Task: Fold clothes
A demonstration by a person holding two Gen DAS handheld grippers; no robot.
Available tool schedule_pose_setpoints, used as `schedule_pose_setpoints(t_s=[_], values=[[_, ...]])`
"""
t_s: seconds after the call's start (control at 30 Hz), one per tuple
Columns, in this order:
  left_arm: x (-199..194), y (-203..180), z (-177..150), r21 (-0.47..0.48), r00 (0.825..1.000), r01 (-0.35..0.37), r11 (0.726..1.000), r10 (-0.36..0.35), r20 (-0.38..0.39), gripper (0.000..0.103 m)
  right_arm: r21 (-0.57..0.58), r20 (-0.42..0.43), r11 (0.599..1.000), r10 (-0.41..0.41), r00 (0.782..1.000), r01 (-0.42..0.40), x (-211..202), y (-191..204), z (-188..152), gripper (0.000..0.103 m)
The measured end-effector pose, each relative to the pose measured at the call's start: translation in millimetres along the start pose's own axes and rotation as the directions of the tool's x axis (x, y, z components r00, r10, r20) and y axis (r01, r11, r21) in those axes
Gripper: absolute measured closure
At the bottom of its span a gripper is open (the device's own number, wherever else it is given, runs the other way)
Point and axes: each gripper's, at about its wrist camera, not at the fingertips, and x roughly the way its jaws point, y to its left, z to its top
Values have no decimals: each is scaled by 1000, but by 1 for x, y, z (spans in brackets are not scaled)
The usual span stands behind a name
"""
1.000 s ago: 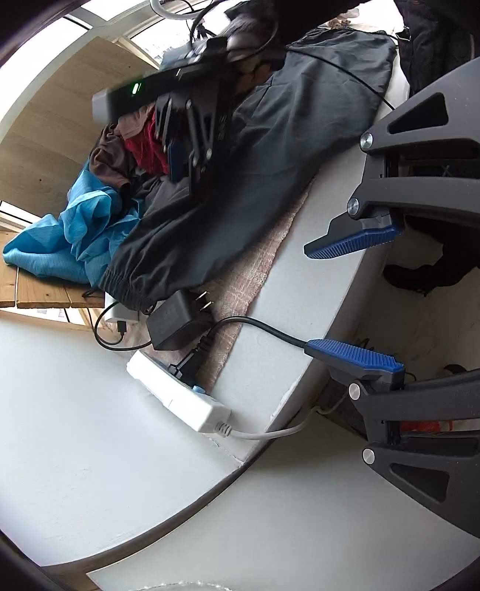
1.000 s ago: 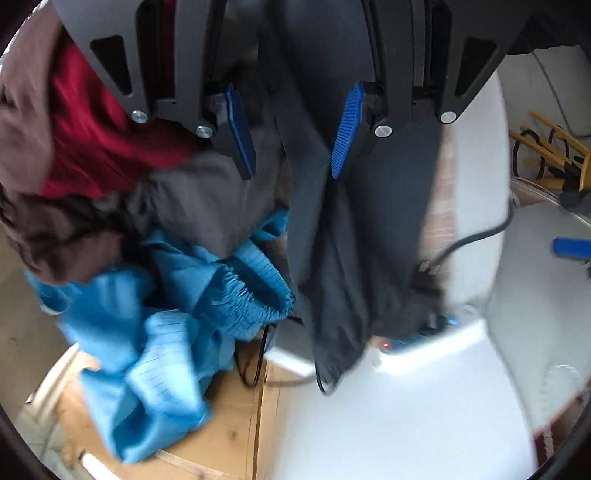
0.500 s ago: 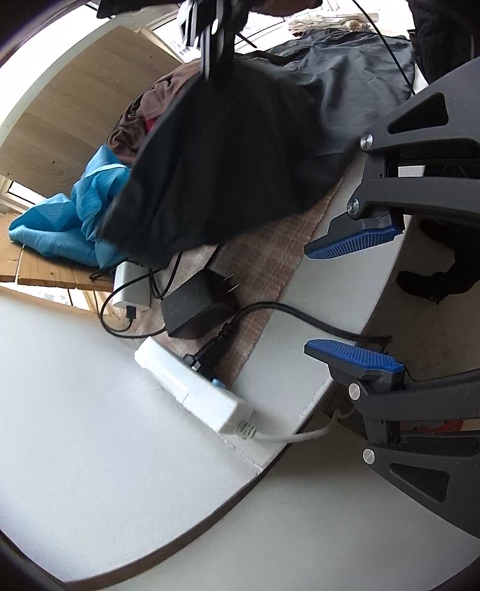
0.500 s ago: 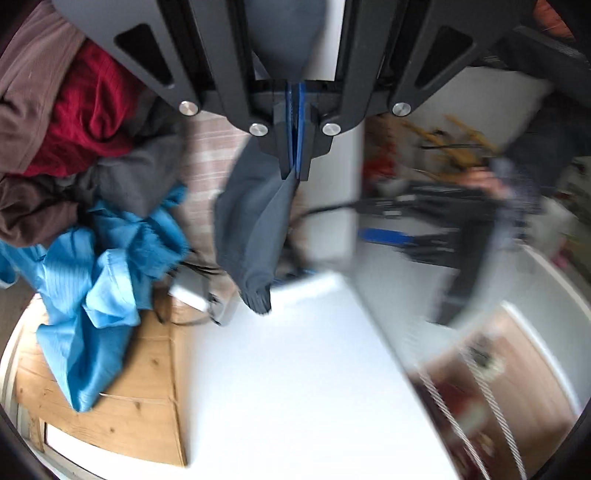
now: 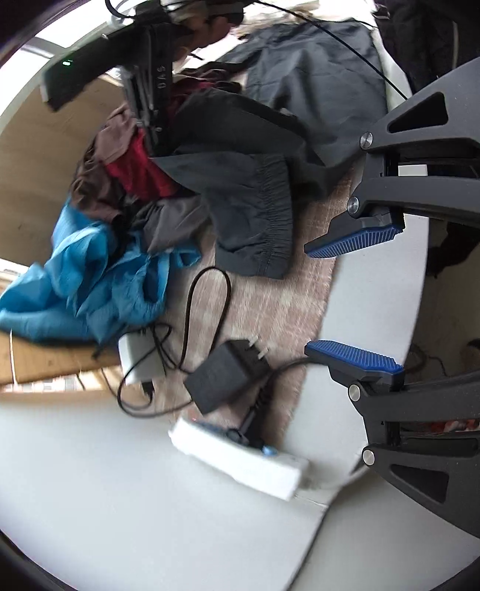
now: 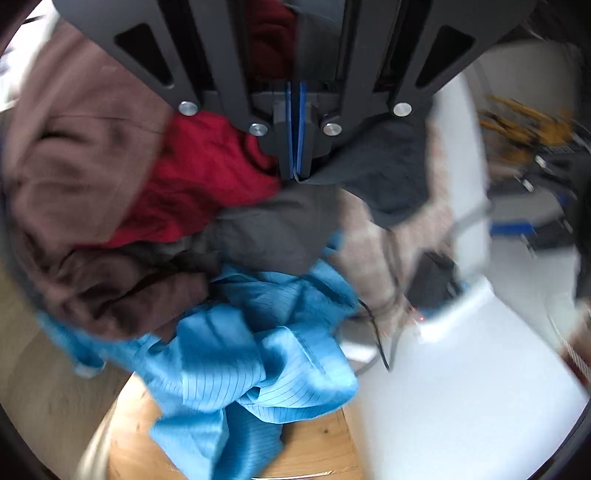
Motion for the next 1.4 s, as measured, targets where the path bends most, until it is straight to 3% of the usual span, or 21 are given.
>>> schedule_pose_setpoints(t_s=[0.07, 0.13, 0.2, 0.23, 0.27, 0.3, 0.37, 0.43, 0.53, 0.63, 0.73, 0.77, 0.8, 0.9, 1.0, 1.03, 1.1, 1.17, 1.27, 1.4], values=[[6, -5, 3, 17, 1000, 11, 1000, -11, -12, 58, -38, 33, 999, -24, 999, 25, -17, 5, -3, 96], [10, -6, 2, 21, 1000, 12, 1000, -12, -26, 58, -76, 81, 997, 9, 997, -2, -39, 11, -10, 87], [12, -5, -1, 19, 999, 10, 1000, -10, -40, 58, -155, 97, 987, -31, 995, 46, -51, 23, -16, 68], [13, -5, -3, 16, 999, 8, 1000, -8, -45, 58, -176, 104, 980, -72, 992, 89, -55, 28, -19, 68], [13, -5, -5, 13, 999, 9, 1000, -8, -47, 58, -175, 96, 982, -56, 994, 73, -56, 32, -21, 68], [12, -4, -8, 11, 999, 11, 1000, -10, -48, 58, -150, 68, 988, 35, 997, -24, -55, 35, -22, 68], [12, -3, -12, 4, 998, 18, 1000, -18, -52, 58, -84, -8, 979, 186, 983, -186, -50, 37, -25, 68], [12, -4, -16, 2, 999, 15, 1000, -15, -52, 58, -55, -72, 979, 195, 978, -199, -28, 47, -24, 68], [12, -5, -20, -2, 999, 18, 1000, -19, -50, 58, -20, -132, 990, 139, 982, -143, 12, 52, -22, 68], [10, -8, -21, 3, 999, 18, 1000, -17, -45, 58, 36, -158, 993, 120, 980, -116, 46, 49, -19, 68], [7, -9, -22, 6, 999, 14, 1000, -14, -42, 58, 83, -134, 983, 176, 975, -166, 63, 48, -15, 69], [7, -9, -22, 6, 999, 13, 1000, -13, -42, 58, 107, -117, 976, 200, 973, -188, 65, 46, -13, 85], [6, -9, -22, 6, 999, 12, 1000, -12, -42, 58, 137, -97, 963, 245, 965, -231, 64, 43, -11, 101], [4, -9, -21, 7, 999, 11, 1000, -11, -41, 58, 203, -10, 918, 349, 937, -340, 49, 29, 3, 101], [5, -11, -16, 15, 999, 13, 1000, -12, -38, 58, 295, 140, 851, 412, 901, -435, 24, -4, 25, 100], [7, -11, -13, 19, 999, 15, 1000, -14, -36, 58, 360, 180, 807, 433, 883, -468, 21, -21, 32, 97], [10, -14, -3, 33, 999, 28, 999, -27, -30, 58, 458, 209, 747, 436, 875, -481, 20, -50, 43, 67], [14, -18, 10, 65, 1000, 20, 998, -19, -21, 58, 469, 211, 769, 379, 901, -433, 11, -64, 48, 66], [22, -22, 33, 120, 1000, -2, 993, 3, -8, 58, 410, 231, 814, 345, 910, -413, -10, -67, 43, 66], [40, -22, 68, 188, 999, -44, 981, 47, -13, 58, 391, 180, 839, 333, 925, -378, -21, -69, 11, 66]])
